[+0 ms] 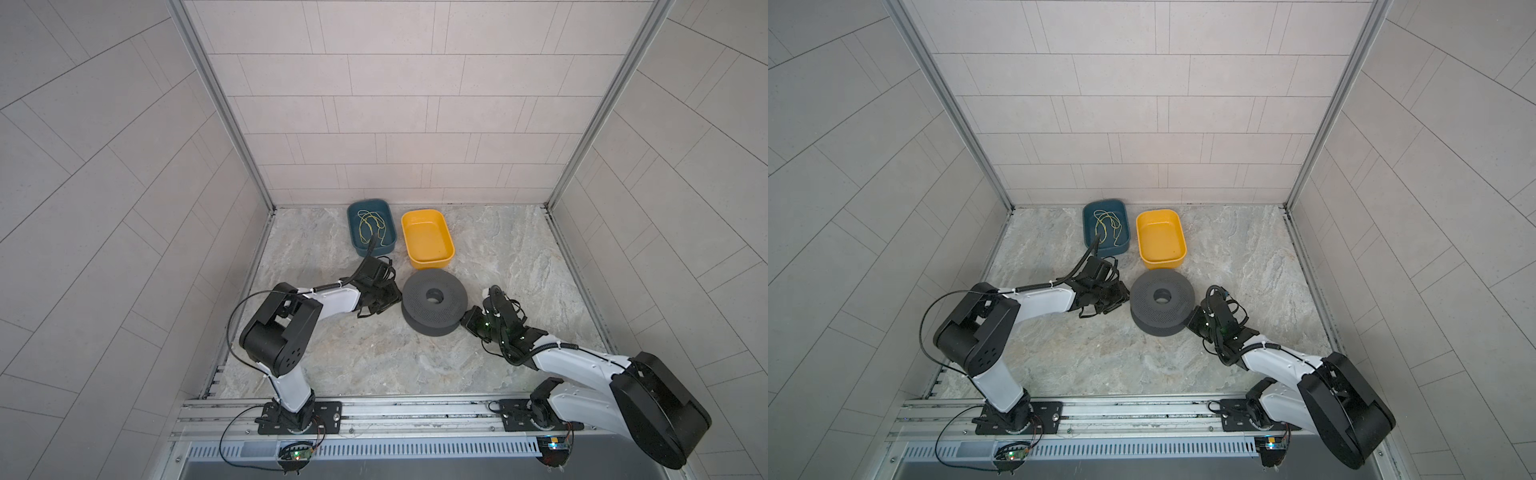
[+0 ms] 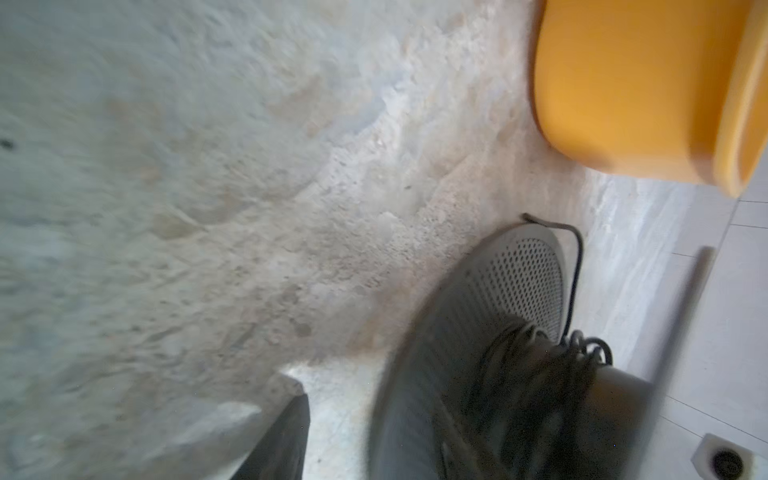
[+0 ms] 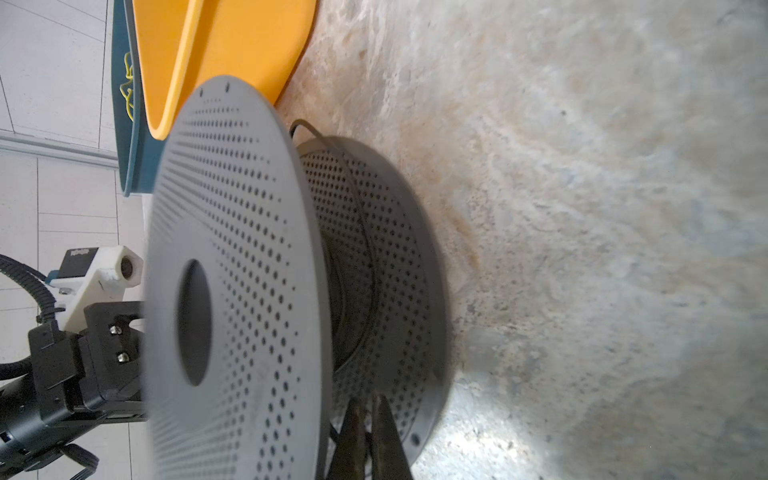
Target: Wrap the cables
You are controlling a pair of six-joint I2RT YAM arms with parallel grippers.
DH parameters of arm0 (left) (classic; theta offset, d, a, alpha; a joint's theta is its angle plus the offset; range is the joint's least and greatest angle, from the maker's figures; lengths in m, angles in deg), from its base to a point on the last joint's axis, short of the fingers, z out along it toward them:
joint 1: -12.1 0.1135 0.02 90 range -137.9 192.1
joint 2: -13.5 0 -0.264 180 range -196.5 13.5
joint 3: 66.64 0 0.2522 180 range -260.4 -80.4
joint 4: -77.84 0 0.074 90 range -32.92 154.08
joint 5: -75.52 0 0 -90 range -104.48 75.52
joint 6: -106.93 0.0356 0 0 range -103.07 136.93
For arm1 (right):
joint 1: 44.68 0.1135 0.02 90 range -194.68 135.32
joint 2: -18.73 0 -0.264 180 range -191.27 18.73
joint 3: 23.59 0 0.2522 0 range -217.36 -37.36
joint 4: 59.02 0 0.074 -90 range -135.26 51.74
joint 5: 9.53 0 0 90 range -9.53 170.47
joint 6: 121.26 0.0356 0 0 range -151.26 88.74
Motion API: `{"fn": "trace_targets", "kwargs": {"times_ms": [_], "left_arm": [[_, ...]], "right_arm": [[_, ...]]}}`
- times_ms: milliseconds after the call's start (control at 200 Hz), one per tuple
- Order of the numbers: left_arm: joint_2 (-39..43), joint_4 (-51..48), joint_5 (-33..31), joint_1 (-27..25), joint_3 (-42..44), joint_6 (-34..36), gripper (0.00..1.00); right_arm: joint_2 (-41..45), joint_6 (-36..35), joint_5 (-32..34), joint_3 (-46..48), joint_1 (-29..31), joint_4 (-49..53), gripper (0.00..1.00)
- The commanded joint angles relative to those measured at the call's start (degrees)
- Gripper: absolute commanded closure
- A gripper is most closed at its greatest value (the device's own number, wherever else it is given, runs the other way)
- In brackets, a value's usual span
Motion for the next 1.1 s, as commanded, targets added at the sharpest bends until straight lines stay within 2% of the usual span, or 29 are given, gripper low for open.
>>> {"fn": "trace_targets", "kwargs": {"times_ms": [0, 190, 400, 520, 676, 906, 1096], "left_arm": [[-1.0, -12.6, -3.9, 0.4, -1.1, 4.6, 0.46], [0.1, -13.2, -3.6, 0.6, -1.0, 5.0, 0.46], [4.4, -16.0, -4.5, 0.6, -1.2, 6.8, 0.46], [7.3, -17.9, -4.4, 0.6, -1.2, 8.3, 0.46], [11.9, -20.3, -5.3, 0.6, -1.2, 9.5, 0.46], [13.5, -22.4, -5.2, 0.8, -2.6, 11.1, 0.46], [13.4, -21.8, -5.0, 0.9, -2.1, 11.4, 0.46]], "right_arm": [[-0.2, 1.9, 0.8, -0.2, -0.1, -1.4, 1.00], [-1.7, 3.4, 0.5, 0.0, -0.1, -0.8, 1.00], [-4.3, 6.5, -0.5, 1.3, -0.1, -5.0, 1.00], [-5.7, 7.3, -0.6, 1.7, -0.1, -5.9, 0.94], [-7.7, 7.4, -0.6, 2.0, -0.1, -7.1, 0.82], [-7.3, 6.6, -0.3, 2.0, -0.1, -6.0, 0.70], [-4.4, 5.0, 1.6, 1.8, -0.2, -2.1, 0.67]]}}
